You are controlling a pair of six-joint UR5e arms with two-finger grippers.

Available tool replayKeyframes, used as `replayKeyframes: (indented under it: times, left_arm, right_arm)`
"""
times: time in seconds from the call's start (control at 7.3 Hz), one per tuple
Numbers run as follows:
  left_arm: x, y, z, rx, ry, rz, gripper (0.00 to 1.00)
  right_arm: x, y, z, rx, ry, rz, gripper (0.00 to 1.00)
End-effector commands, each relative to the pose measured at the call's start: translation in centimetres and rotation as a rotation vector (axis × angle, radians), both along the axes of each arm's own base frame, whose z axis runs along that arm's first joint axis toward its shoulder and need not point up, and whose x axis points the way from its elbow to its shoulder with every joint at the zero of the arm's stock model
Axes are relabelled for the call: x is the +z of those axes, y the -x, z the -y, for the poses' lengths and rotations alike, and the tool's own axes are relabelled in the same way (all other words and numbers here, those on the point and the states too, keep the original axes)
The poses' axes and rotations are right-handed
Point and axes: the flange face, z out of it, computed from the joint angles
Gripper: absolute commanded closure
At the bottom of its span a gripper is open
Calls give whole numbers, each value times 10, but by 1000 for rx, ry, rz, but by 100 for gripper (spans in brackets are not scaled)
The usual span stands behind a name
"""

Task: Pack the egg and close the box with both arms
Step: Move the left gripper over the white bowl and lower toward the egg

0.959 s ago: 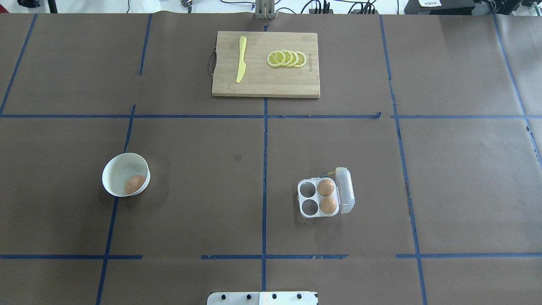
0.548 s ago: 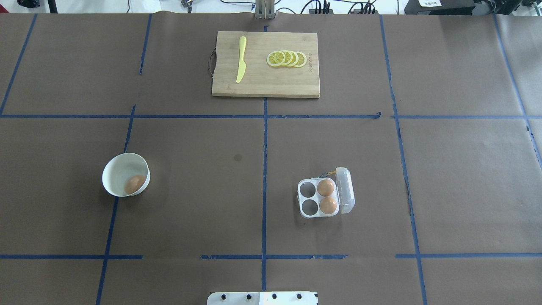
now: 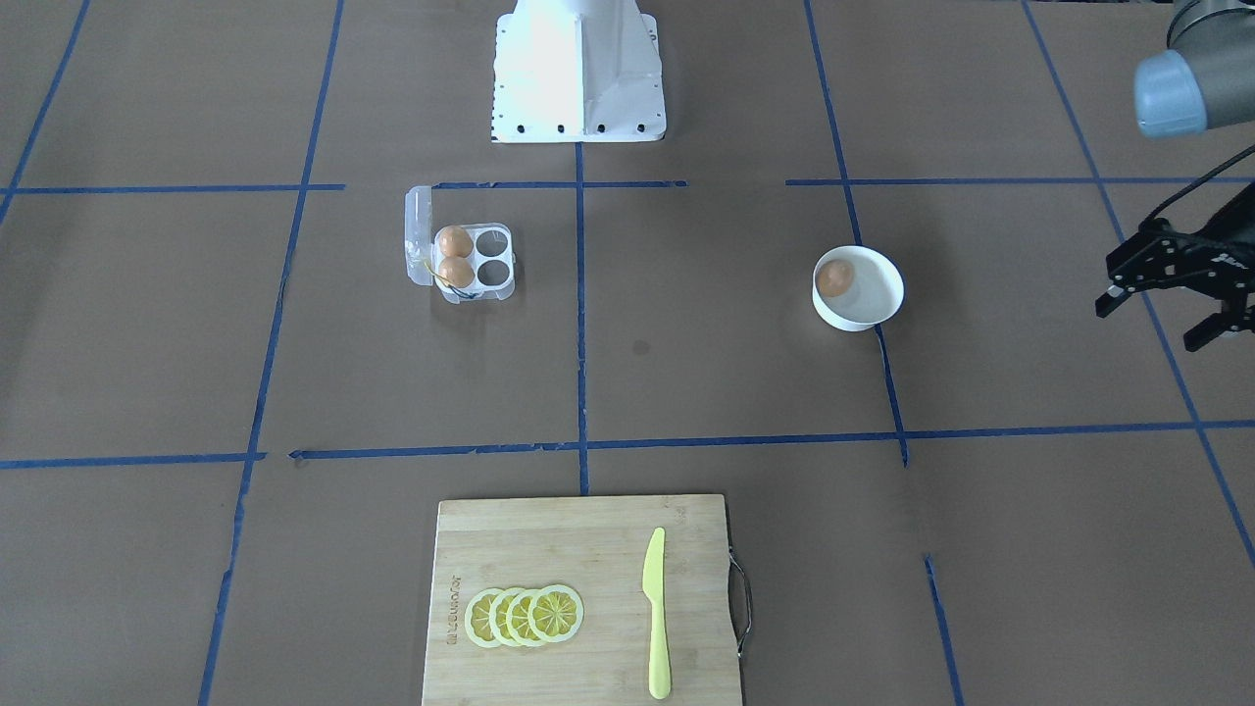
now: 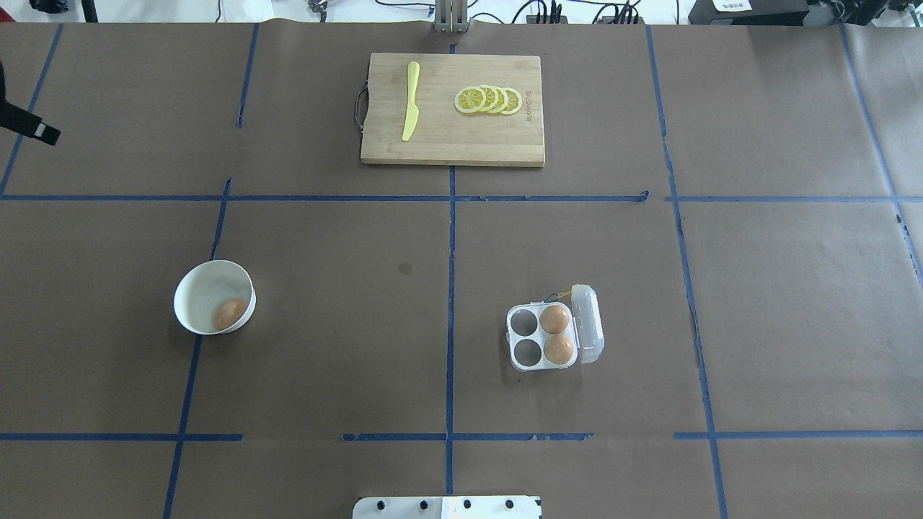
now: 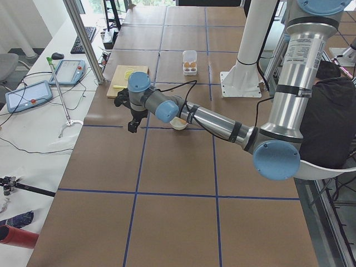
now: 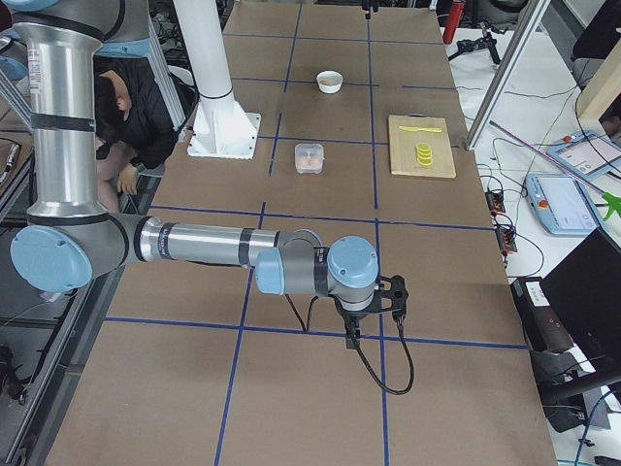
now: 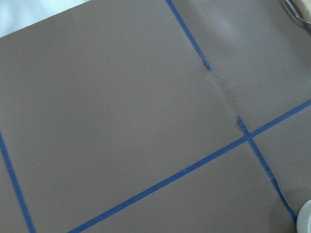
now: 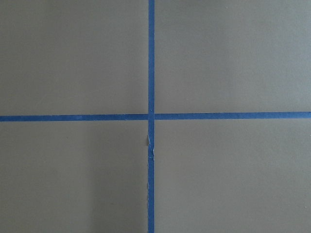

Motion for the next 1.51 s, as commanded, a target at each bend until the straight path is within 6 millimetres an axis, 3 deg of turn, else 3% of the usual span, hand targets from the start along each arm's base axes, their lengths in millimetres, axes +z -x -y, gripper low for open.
replayKeyframes:
  times: [0.0, 0.27, 0.55, 0.68, 0.96, 1.37]
  left_arm:
    - [-30, -57, -42, -93, 180, -51, 0]
    - [-51, -149, -90, -194, 301, -25, 0]
    - [-45, -197, -112, -232, 356, 6, 7]
    - [-44, -204, -116, -230, 358, 13, 10]
    - [-26, -237, -134, -194, 397, 51, 16]
    - [-30, -250, -136, -210, 409, 48, 22]
  right_arm:
    - [2, 0, -1, 5, -14, 2, 0]
    - [-1, 3, 1, 2, -17, 4, 0]
    - [-2, 4, 1, 0, -17, 32, 0]
    - [-2, 5, 1, -1, -16, 37, 0]
    - [-1, 4, 1, 0, -15, 37, 0]
    - [-4, 5, 1, -2, -19, 40, 0]
